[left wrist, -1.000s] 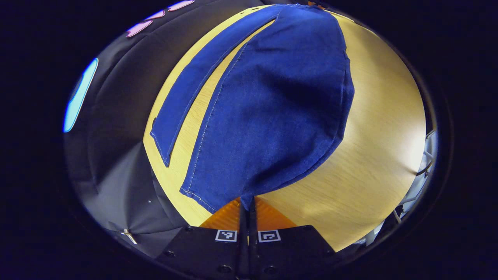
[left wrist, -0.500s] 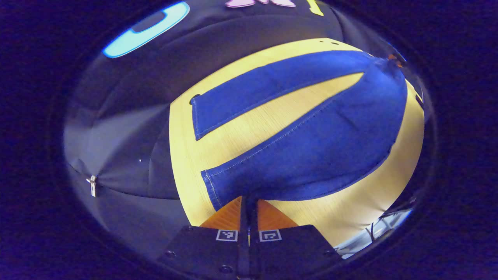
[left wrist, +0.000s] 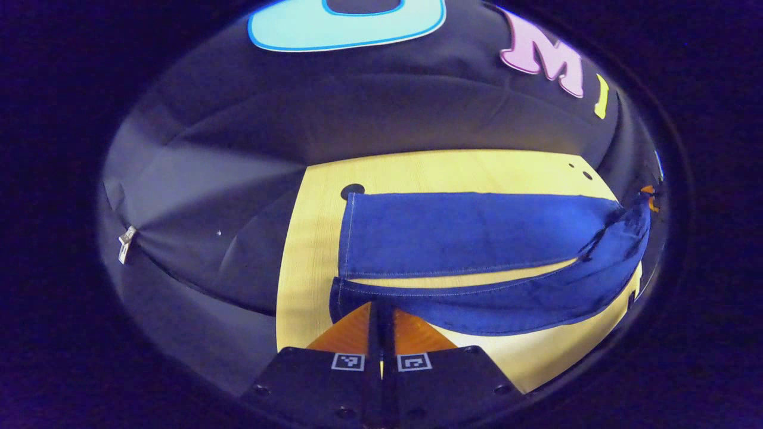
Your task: Grasp the waist and the cuffs of the jeans and fold them to make the two legs overlap; first hold the waist and fold one-third of the jeans toward the cuffs, then hold the cuffs and fold the remaining one-third in the same direction to finish folding.
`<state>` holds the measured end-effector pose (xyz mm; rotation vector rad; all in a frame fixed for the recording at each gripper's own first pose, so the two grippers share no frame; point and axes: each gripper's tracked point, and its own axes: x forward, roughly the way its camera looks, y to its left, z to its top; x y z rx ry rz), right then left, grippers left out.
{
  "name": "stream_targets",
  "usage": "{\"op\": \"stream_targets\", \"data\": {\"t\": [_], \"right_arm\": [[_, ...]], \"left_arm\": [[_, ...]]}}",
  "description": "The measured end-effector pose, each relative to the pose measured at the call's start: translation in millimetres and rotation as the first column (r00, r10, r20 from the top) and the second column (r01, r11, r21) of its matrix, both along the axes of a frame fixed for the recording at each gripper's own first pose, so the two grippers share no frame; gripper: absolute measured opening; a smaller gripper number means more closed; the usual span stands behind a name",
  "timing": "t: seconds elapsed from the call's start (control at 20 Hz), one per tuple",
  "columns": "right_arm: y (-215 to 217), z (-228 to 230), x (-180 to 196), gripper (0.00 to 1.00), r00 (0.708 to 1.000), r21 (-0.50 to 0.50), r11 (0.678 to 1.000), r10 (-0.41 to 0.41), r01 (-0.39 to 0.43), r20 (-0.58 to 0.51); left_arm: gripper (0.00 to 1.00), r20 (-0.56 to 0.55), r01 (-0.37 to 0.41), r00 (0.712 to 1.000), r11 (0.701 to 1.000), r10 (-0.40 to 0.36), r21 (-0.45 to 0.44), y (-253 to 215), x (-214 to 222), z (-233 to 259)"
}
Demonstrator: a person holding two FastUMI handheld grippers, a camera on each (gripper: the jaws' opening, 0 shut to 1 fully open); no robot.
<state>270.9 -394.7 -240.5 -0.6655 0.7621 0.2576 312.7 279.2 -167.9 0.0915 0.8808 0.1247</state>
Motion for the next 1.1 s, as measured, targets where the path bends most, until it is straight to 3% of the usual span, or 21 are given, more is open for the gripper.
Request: {"op": "stream_targets", "data": {"t": [0.2, 0.35, 0.55, 0.6, 0.65, 0.7, 0.75, 0.8, 0.9, 1.0, 1.1], "right_arm": [[-19, -21, 60, 0.08, 0.985, 0.088, 0.981, -0.168, 0.171, -0.041], [-32, -52, 90, 0.08, 0.946, 0.158, 0.937, -0.293, 0.313, -0.138], [-33, -102, 105, 0.08, 0.872, 0.206, 0.86, -0.41, 0.468, -0.268], [-34, -111, 107, 0.03, 0.866, 0.205, 0.855, -0.416, 0.477, -0.277], [-35, -114, 109, 0.1, 0.867, 0.195, 0.857, -0.421, 0.477, -0.268], [-37, -114, 111, 0.07, 0.872, 0.182, 0.863, -0.425, 0.472, -0.244], [-36, -111, 112, 0.21, 0.88, 0.19, 0.866, -0.421, 0.462, -0.221], [-35, -112, 113, 0.26, 0.877, 0.202, 0.858, -0.435, 0.473, -0.204], [-29, -100, 104, 0.78, 0.862, 0.28, 0.815, -0.47, 0.507, -0.193], [-29, -78, 98, 1.0, 0.838, 0.377, 0.753, -0.527, 0.539, -0.142], [-27, -59, 85, 0.99, 0.792, 0.501, 0.655, -0.601, 0.566, -0.11]], "left_arm": [[0.06, -0.011, -0.092, 0.996, 0.99, 0.091, -0.106, 10, 62, -19], [0.05, -0.027, -0.082, 0.996, 0.995, 0.08, -0.061, 17, 110, -44], [0.06, -0.073, -0.085, 0.994, 0.996, 0.087, 0.019, 21, 141, -76], [0.06, -0.068, -0.074, 0.995, 0.997, 0.075, 0.017, 16, 147, -77], [0.1, -0.06, -0.075, 0.995, 0.997, 0.076, 0.024, 15, 151, -76], [0.11, -0.054, -0.074, 0.996, 0.997, 0.076, 0.03, 17, 152, -74], [0.12, -0.031, -0.082, 0.996, 0.996, 0.083, 0.033, 18, 153, -71], [0.28, -0.003, -0.087, 0.996, 0.996, 0.088, 0.033, 19, 153, -63], [0.62, 0.09, -0.098, 0.991, 0.995, 0.095, 0.022, 23, 157, -46], [0.96, 0.211, -0.091, 0.974, 0.996, 0.086, 0.016, 18, 154, -8], [0.96, 0.327, -0.087, 0.942, 0.996, 0.073, 0.028, 6, 142, 33]]}}
